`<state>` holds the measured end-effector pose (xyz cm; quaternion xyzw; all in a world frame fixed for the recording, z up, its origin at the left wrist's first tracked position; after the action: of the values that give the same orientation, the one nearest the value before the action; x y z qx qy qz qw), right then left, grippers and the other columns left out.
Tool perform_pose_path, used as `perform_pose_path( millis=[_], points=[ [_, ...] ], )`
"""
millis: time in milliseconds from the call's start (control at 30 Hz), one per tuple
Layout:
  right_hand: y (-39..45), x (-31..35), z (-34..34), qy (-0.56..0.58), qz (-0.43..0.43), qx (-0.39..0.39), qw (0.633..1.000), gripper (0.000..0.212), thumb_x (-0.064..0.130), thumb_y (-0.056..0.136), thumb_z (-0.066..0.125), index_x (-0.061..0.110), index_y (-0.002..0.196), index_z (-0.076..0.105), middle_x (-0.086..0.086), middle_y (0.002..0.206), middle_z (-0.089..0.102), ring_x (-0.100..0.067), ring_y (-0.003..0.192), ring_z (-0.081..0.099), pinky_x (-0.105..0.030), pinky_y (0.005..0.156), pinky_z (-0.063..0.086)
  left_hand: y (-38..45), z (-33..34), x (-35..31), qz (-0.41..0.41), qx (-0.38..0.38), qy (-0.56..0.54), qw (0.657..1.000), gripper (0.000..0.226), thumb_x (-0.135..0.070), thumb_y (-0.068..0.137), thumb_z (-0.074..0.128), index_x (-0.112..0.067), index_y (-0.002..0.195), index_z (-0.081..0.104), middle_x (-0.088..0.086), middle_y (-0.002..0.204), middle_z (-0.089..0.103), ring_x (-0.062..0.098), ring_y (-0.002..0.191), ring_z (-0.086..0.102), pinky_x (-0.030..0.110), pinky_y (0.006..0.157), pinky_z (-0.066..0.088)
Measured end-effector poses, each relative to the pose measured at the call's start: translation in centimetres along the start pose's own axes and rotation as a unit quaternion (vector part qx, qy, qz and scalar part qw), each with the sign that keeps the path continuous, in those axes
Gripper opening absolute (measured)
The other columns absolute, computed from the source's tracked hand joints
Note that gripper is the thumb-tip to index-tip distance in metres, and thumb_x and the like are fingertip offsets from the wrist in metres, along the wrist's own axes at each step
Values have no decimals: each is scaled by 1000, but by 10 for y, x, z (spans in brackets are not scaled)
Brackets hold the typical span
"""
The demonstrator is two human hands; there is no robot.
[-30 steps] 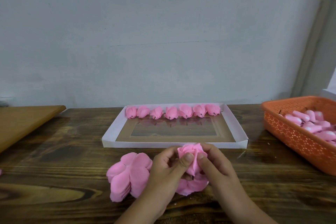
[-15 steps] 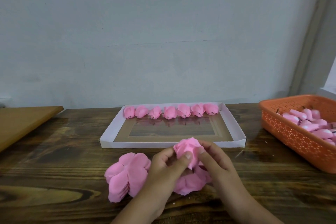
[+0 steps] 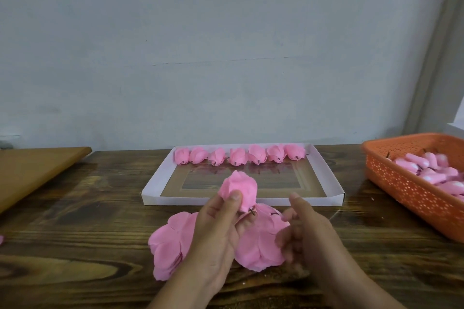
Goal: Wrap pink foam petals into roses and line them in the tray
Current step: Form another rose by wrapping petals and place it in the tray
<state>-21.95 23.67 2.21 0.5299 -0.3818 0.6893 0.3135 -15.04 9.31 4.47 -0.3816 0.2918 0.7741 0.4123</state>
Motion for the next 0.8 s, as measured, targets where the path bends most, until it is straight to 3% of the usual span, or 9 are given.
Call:
perform_pose_path(
  millis=[67, 133, 200, 300, 367, 467, 600, 667, 800],
  points=[
    [-3, -7, 16, 55, 70, 68, 994, 60, 64, 76, 57, 9, 99, 62, -20, 67, 67, -23, 42, 56, -22, 38, 41, 0, 0, 1, 13, 7, 36, 999, 21, -28, 83, 76, -11, 95, 78, 14, 97, 71, 23, 88, 64, 32, 79, 59],
    [-3, -8, 22, 107, 83, 94, 986, 59, 54, 81, 60, 2, 108, 63, -24, 74, 69, -25, 48, 63, -26, 41, 50, -1, 1, 3, 16, 12, 62, 998, 25, -31, 80, 75, -12, 96, 79, 16, 95, 70, 28, 90, 62, 36, 83, 57],
    [-1, -7, 16, 138, 60, 81, 985, 49, 33, 82, 66, -7, 110, 64, -26, 79, 71, -26, 56, 68, -27, 48, 55, -2, 1, 5, 16, 20, 85, 996, 34, -36, 75, 80, -12, 99, 78, 19, 98, 71, 33, 92, 65, 43, 89, 56],
    [2, -5, 4, 137, 20, 55, 989, 27, 8, 87, 64, -7, 110, 64, -26, 90, 74, -27, 71, 73, -28, 58, 59, -4, 1, 7, 26, 27, 136, 990, 42, -44, 69, 80, -17, 102, 78, 22, 106, 74, 43, 101, 69, 53, 95, 57],
    [4, -4, -4, 118, -5, 30, 993, 26, 1, 86, 66, -2, 111, 64, -23, 97, 74, -28, 83, 74, -30, 67, 60, -6, 5, 6, 44, 45, 173, 983, 41, -47, 70, 80, -23, 103, 78, 14, 102, 77, 31, 98, 73, 38, 81, 61],
    [4, 2, -15, 51, -53, -39, 996, 29, 3, 81, 72, 8, 109, 65, -15, 96, 76, -31, 87, 75, -42, 76, 61, -10, 14, 5, 76, 82, 237, 965, 36, -47, 75, 76, -32, 108, 77, 0, 104, 79, 13, 100, 74, 20, 78, 56],
    [1, 10, -17, 37, -84, -62, 994, 16, 8, 81, 75, 10, 97, 72, -18, 92, 75, -42, 87, 72, -55, 83, 58, -12, 16, 2, 136, 87, 319, 934, 26, -43, 84, 73, -37, 109, 75, -6, 107, 78, 12, 103, 73, 20, 82, 57],
    [-1, 14, -14, 44, -107, -49, 992, 4, 11, 82, 74, 10, 86, 75, -17, 85, 75, -38, 77, 70, -49, 79, 58, -12, 16, 1, 152, 81, 337, 926, 24, -43, 84, 72, -40, 108, 75, -8, 106, 77, 12, 101, 73, 21, 80, 58],
    [-5, 18, -8, 70, -142, -15, 987, 12, 19, 78, 73, 7, 76, 75, -15, 76, 72, -21, 68, 66, -33, 69, 55, -11, 14, 2, 161, 66, 352, 920, 22, -49, 83, 69, -45, 105, 74, -9, 102, 77, 9, 97, 73, 19, 75, 57]
  ],
)
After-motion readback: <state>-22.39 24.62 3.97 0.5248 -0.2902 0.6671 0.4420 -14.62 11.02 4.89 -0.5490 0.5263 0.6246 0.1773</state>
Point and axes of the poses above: each hand's wrist, its own y-axis towards the middle knuckle, its own z-axis out of the palm, x = y × z, the point moved 8 cm from there along y, towards the middle knuckle
